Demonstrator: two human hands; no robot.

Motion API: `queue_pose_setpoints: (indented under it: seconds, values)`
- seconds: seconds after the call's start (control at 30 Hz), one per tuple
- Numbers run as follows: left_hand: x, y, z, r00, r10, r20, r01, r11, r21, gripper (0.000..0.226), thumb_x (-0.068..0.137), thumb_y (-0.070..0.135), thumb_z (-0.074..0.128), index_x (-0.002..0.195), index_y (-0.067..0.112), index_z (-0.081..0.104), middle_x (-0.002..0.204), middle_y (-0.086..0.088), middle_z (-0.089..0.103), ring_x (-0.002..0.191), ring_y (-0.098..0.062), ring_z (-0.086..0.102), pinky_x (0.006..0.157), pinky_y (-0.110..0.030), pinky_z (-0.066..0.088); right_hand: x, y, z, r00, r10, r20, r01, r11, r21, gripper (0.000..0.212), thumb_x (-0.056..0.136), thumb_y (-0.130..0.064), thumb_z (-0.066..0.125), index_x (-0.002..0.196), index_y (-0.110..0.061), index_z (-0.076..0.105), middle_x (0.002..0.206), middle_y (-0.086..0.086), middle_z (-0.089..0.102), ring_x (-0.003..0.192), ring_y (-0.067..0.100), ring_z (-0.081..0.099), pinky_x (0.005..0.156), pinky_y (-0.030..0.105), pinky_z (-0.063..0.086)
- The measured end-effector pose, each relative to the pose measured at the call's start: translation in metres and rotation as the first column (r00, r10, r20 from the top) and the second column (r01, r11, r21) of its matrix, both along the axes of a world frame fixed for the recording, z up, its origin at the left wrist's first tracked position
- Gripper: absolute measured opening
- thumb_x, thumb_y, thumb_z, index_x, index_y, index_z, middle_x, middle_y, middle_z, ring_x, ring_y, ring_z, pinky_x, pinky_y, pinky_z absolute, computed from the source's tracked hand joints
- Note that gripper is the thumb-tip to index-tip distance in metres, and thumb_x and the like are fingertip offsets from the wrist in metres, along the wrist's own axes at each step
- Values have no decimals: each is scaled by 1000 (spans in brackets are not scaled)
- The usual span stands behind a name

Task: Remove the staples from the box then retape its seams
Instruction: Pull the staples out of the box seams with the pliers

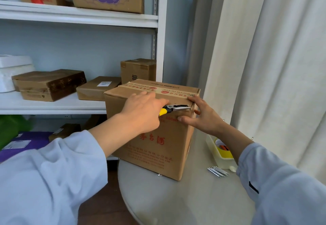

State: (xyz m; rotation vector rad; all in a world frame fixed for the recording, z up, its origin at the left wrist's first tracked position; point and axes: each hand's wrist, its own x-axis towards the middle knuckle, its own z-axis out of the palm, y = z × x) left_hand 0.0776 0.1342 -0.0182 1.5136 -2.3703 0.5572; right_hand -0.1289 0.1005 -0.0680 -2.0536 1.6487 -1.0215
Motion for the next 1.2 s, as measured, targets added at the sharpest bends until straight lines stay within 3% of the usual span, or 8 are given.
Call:
queue_pose_setpoints:
  seconds: [0.27, 0.33, 0.47, 0.57, 0.7, 0.77, 1.0, 1.2]
  values:
    - [-4, 6, 4, 996, 7, 91, -6, 1000, -17, 46, 89, 15, 47, 132, 31, 48, 107, -4, 63, 97, -27, 58, 66, -31, 39, 0, -1, -2, 1000, 1, 8, -1, 1000, -13, 87, 76, -46, 74, 146, -26, 27, 156, -2, 22, 139, 25, 32, 112, 48, 34]
    - [-8, 10, -4, 997, 40, 70, -39, 999, -18, 52, 88, 14, 47, 137, 28, 43, 107, -6, 64, 97, -28, 60, 65, -32, 40, 0, 0, -3, 1000, 4, 18, -3, 1000, -25, 86, 76, -44, 75, 146, -25, 28, 156, -1, 23, 139, 24, 32, 113, 47, 34]
    - [-18, 19, -27, 996, 84, 15, -84, 996, 5, 71, 89, 15, 47, 152, 21, 13, 110, -6, 62, 98, -27, 62, 65, -32, 39, -1, -3, -5, 1000, -5, 14, 5, 999, -32, 85, 76, -43, 75, 146, -26, 29, 157, -1, 21, 140, 24, 30, 114, 46, 32]
    - [-18, 19, -35, 996, 86, 1, -86, 996, 7, 73, 91, 20, 48, 152, 17, 8, 113, -7, 58, 99, -27, 60, 66, -33, 38, -1, -4, -6, 1000, -3, 7, 4, 999, -36, 85, 76, -44, 74, 146, -28, 29, 157, -1, 21, 140, 24, 30, 114, 47, 32]
    - [-6, 12, -23, 997, 77, 23, -76, 997, -31, 62, 89, 24, 51, 146, 17, 26, 116, -8, 57, 104, -26, 57, 73, -34, 44, -1, -4, -7, 1000, 2, 7, -2, 1000, -22, 90, 72, -53, 72, 146, -29, 28, 157, -2, 21, 140, 24, 30, 114, 49, 32]
    - [-2, 9, -15, 997, 66, 29, -65, 997, -38, 45, 87, 21, 52, 130, 17, 41, 107, -6, 56, 98, -26, 57, 73, -35, 43, -1, -4, -6, 1000, 10, 17, -10, 1000, -21, 95, 67, -59, 70, 147, -28, 28, 156, -2, 22, 141, 24, 29, 114, 50, 32]
    - [-3, 9, -4, 989, 45, 140, -28, 992, -123, 28, 89, 19, 51, 116, 18, 46, 93, -3, 54, 87, -23, 53, 65, -31, 34, -2, -6, -6, 1000, 15, 12, -15, 1000, -24, 89, 74, -52, 73, 147, -27, 28, 156, -1, 22, 140, 26, 31, 113, 50, 33]
    - [-6, 15, -6, 999, 31, 14, -32, 997, 66, 19, 88, 18, 48, 107, 18, 47, 83, -1, 47, 75, -22, 46, 62, -32, 35, -2, -6, -9, 1000, 14, 15, -14, 1000, -25, 90, 74, -51, 73, 147, -27, 27, 157, -1, 21, 141, 24, 29, 114, 49, 31]
